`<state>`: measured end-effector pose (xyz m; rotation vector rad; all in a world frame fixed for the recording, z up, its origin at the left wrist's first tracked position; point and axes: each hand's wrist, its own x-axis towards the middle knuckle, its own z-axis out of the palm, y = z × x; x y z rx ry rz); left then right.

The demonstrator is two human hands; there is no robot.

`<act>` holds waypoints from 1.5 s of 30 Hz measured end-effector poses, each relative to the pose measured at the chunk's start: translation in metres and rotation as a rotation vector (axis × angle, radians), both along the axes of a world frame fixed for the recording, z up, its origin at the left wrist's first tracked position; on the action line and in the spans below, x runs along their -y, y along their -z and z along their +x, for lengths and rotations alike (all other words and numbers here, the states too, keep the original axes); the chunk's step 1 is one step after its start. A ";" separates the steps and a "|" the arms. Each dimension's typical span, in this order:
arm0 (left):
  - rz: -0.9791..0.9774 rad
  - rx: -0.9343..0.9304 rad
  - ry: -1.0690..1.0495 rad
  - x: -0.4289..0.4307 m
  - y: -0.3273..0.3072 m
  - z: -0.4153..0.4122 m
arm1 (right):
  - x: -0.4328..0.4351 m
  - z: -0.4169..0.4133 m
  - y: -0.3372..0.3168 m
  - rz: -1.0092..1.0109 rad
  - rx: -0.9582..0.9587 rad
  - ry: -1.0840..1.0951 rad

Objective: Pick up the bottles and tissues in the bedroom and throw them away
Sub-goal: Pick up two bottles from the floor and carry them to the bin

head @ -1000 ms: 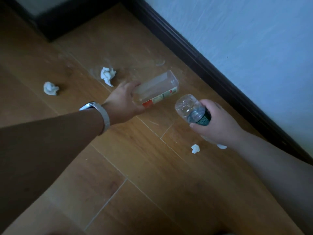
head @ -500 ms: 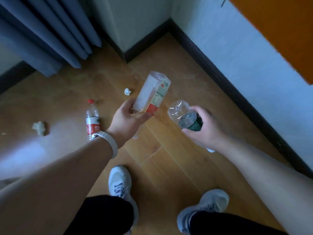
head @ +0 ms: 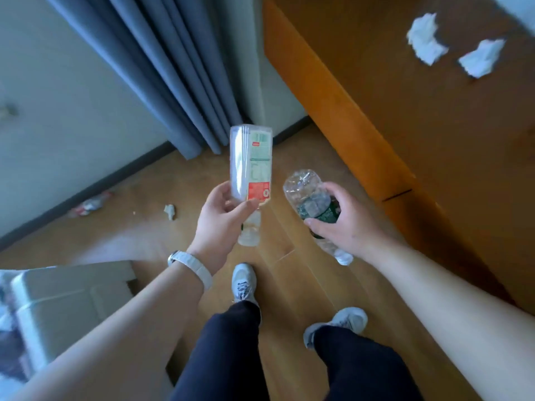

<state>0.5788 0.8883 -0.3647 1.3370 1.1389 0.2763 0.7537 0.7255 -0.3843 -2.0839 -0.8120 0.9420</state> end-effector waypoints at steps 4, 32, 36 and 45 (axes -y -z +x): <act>0.011 0.072 -0.043 0.021 -0.082 -0.004 | 0.023 0.004 -0.096 0.071 0.066 -0.004; 0.262 0.443 1.161 0.177 -0.302 0.079 | 0.291 -0.159 -0.346 -0.021 0.518 0.929; 0.302 0.507 1.222 0.237 -0.324 0.068 | 0.343 -0.191 -0.360 0.013 0.559 1.010; 0.291 0.584 1.351 0.416 -0.343 0.017 | 0.511 -0.279 -0.379 -0.066 0.571 1.161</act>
